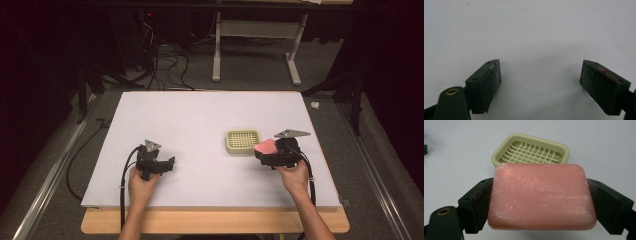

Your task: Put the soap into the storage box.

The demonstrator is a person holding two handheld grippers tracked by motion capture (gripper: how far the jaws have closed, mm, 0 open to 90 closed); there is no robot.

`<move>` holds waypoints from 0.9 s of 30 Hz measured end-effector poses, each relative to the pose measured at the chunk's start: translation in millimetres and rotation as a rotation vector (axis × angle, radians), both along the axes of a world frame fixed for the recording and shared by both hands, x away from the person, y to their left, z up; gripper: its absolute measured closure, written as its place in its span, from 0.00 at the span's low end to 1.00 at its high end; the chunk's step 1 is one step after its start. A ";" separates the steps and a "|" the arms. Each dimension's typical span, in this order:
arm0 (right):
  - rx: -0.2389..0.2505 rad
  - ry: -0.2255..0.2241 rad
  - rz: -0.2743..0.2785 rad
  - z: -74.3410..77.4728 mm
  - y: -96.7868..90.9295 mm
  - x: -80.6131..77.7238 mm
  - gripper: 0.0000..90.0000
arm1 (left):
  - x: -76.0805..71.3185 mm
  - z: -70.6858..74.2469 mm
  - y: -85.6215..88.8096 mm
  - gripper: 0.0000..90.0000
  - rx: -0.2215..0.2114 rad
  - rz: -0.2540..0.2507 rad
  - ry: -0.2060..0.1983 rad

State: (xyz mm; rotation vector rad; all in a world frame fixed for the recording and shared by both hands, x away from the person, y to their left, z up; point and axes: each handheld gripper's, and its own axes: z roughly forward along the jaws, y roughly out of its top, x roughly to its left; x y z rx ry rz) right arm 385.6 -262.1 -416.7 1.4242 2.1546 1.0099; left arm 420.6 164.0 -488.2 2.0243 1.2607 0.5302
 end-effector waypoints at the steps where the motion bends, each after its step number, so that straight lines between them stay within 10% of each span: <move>1: 0.000 0.000 0.000 0.0 0.0 0.0 0.15 | 0.0 0.0 0.0 0.20 0.000 0.000 0.000; 27: -0.008 0.025 0.014 9.0 31.9 32.6 0.15 | 0.0 0.0 -0.1 0.20 0.001 0.000 0.000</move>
